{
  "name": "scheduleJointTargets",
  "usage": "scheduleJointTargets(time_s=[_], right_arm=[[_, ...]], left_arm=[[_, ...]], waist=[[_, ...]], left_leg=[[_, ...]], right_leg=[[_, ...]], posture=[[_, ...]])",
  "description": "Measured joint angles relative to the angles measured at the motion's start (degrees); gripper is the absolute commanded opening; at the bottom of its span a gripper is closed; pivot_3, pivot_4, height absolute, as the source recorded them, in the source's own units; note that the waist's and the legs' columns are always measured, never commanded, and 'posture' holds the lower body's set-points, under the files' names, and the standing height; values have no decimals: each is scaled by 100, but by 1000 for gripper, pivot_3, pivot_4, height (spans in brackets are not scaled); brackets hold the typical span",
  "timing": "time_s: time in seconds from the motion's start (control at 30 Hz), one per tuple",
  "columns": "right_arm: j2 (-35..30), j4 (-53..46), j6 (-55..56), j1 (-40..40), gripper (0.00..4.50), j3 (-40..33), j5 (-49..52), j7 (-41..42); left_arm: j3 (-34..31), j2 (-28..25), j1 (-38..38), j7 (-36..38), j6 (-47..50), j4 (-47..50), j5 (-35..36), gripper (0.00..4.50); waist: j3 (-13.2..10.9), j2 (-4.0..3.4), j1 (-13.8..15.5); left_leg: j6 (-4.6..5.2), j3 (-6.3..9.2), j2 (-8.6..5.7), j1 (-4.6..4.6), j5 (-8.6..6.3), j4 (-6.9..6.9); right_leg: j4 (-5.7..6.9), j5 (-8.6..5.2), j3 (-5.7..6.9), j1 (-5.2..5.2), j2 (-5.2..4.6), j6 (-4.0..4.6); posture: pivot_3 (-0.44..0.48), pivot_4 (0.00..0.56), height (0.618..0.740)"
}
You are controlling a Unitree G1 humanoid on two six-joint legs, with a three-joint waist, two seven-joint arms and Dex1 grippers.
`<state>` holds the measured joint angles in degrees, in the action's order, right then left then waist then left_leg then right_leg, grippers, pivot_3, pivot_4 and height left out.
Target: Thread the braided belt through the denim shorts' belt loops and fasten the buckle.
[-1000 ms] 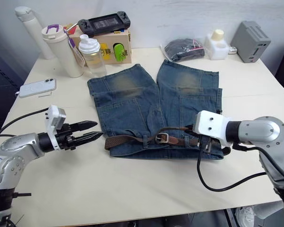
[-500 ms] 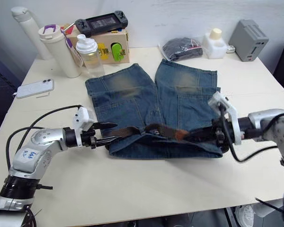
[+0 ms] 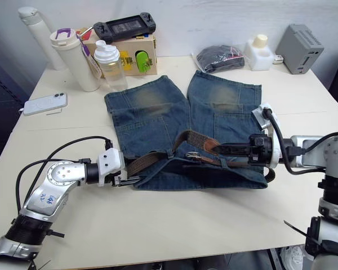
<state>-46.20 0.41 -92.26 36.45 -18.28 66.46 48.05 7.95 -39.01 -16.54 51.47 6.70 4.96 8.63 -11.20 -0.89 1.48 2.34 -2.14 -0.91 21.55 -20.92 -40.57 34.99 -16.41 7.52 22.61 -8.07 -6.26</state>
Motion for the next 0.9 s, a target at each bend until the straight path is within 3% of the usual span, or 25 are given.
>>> scheduleJointTargets(time_s=[0.17,0.47,0.7,0.9], right_arm=[[-463,-24,0,-552,0,-425,1084,122],[-772,241,-2,-975,0,-680,1533,276],[-148,465,6,-694,0,27,1208,-965],[401,657,21,-117,0,72,924,-2151]], left_arm=[[2,-1,7,82,-275,-124,-52,3177],[2,-5,48,126,-629,-249,-142,3177],[-42,-104,-96,400,-351,-248,-18,3177],[-158,-238,-387,639,190,100,279,3177]], waist=[[-1,-1,4],[0,-1,3],[1,-1,-14],[0,-3,-5]], left_leg=[[2,-1,-1,0,1,0],[3,0,0,-1,1,1],[2,-2,1,-2,1,2],[4,-2,-2,6,3,1]], right_leg=[[0,0,0,-1,-2,0],[-1,0,0,-2,-5,-1],[1,0,1,2,-5,-1],[2,0,4,6,-3,-1]], posture=[[0,150,690],[0,150,690],[0,150,690],[0,150,690]])
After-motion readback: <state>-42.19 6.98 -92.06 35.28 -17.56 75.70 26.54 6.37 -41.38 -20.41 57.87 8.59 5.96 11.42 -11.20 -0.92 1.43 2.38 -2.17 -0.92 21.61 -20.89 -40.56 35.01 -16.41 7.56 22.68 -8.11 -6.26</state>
